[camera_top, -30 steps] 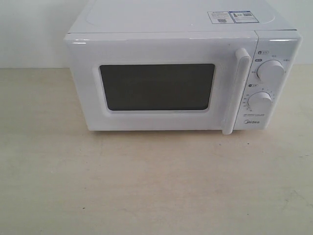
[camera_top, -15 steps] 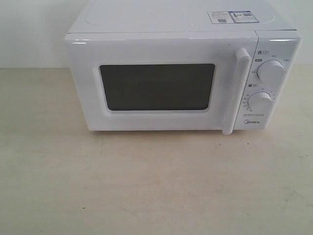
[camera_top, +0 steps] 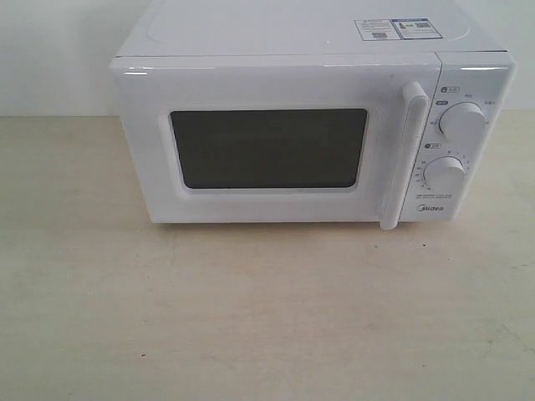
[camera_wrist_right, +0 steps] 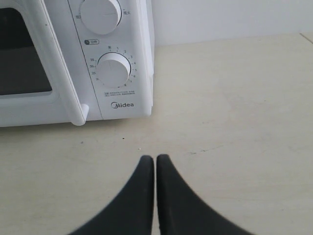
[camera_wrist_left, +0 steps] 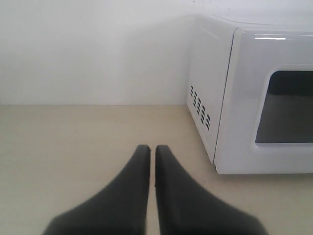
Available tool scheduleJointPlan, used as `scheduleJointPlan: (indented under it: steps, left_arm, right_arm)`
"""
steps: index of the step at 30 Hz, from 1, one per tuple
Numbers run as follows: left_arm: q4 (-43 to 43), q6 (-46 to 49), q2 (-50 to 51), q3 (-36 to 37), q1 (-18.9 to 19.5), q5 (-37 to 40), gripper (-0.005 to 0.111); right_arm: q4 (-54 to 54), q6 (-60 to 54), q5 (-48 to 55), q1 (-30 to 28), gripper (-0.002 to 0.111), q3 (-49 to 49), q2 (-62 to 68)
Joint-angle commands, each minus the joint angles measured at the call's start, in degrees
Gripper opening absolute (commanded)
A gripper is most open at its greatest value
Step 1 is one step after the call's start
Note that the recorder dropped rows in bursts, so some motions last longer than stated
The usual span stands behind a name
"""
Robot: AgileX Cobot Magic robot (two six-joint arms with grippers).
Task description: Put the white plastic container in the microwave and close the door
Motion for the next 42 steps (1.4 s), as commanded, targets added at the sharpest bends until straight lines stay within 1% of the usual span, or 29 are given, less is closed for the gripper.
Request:
scheduleJointPlan:
  steps: [1,10,14,17,20,22,24,28,33,42]
  left_arm:
    - [0.1,0.2,-0.2,0.2,0.2,-0.1,0.004]
    - [0.4,0.2,-0.2,0.2,0.2,-0.1,0.004]
    - [6.5,0.2,-0.2,0.2,0.2,-0.1,0.004]
    - [7.1,0.2,-0.2,0.3,0.2,0.0,0.004]
    - [7.8,-2.0,-0.2,1.5,0.2,-0.2,0.004]
    - [9.6,-5.4,-0.2,1.6,0.2,-0.4,0.004]
    - [12.2,-8.0,-0.2,1.6,0.2,4.4,0.004]
    - [14.0,-8.4,-0.2,1.6,0.2,4.9,0.004]
    - [13.8,-10.4,-0.2,1.6,0.2,4.9,0.004]
    - [13.8,-10.4,-0.2,1.6,0.2,4.9,0.004]
  right_arm:
    - [-0.3,0.0,-0.6,-0.1,0.0,0.2,-0.4]
    - [-0.3,0.0,-0.6,-0.1,0.0,0.2,-0.4]
    - [-0.3,0.0,-0.6,-0.1,0.0,0.2,-0.4]
    - [-0.3,0.0,-0.6,-0.1,0.0,0.2,-0.4]
    - [-0.3,0.0,-0.6,-0.1,0.0,0.2,-0.4]
    - [-0.3,0.0,-0.6,-0.1,0.0,0.2,-0.4]
    - [-0.3,0.0,-0.6,-0.1,0.0,0.2,-0.4]
    - [-0.3,0.1,-0.6,-0.1,0.0,0.2,-0.4]
    - [-0.3,0.1,-0.6,-0.1,0.0,0.2,-0.4]
    - [-0.3,0.2,-0.6,-0.1,0.0,0.2,-0.4]
